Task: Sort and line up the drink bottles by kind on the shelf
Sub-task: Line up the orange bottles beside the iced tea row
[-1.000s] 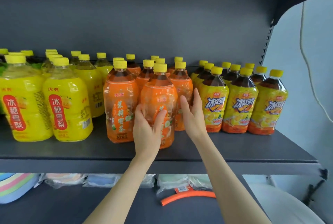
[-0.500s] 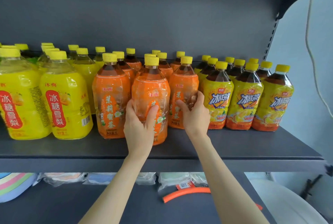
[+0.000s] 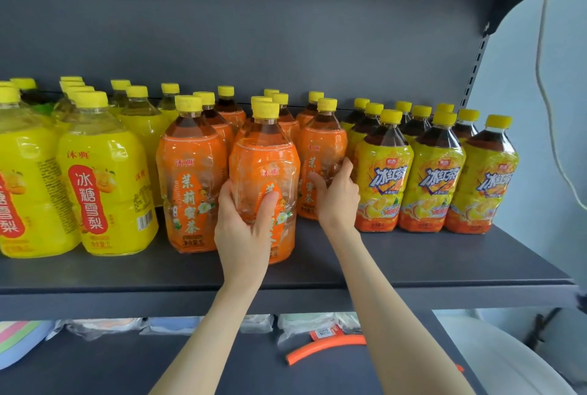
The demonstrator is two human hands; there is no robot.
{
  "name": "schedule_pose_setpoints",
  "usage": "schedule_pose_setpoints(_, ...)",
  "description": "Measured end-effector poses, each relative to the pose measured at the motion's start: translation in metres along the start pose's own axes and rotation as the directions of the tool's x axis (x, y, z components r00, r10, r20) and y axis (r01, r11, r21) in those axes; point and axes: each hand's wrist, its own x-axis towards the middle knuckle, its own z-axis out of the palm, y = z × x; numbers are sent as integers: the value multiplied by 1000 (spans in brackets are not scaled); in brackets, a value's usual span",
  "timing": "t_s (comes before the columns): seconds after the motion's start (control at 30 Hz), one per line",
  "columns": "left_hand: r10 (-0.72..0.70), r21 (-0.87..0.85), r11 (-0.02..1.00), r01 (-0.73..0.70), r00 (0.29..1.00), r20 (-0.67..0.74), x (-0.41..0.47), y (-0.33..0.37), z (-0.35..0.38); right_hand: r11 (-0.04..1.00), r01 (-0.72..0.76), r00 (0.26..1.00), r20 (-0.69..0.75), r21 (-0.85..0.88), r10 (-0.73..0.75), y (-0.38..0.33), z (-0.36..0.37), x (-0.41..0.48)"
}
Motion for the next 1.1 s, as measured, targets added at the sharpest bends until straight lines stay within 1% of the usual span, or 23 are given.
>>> schedule_pose_setpoints(0.2, -16, -10, 1000, 16, 1000, 10, 1, -1, 1, 975, -74, 991, 123, 207, 49, 2, 7, 18)
schedule_pose_setpoints(0.33, -14, -13, 1000, 14, 1000, 17, 1, -1, 2, 946, -124, 987, 135, 300, 86, 6, 10, 22)
schedule_pose_setpoints(0.5, -6, -16, 1000, 6, 1000, 18, 1, -2, 3, 948, -99, 990, 123, 301, 64, 11, 14, 27)
schedule_pose_setpoints(0.83, 6, -8, 1000, -6, 1000, 16, 0, -4, 3, 950, -103, 993, 91, 294, 80, 14, 27, 36)
schedule_pose_setpoints(0.93, 4, -1, 1000, -4, 1000, 16, 1, -2, 3, 951, -111, 991, 103, 288, 85, 14, 26, 37)
schedule_pose_setpoints(1.03, 6, 0, 1000, -6, 1000, 25, 0, -3, 3, 962, -116, 988, 130, 246, 85, 11, 21, 32)
schedule_pose_setpoints(1.1, 8, -4, 1000, -7, 999, 34, 1, -2, 2, 961, -77, 994, 91, 265, 54, 8, 11, 19)
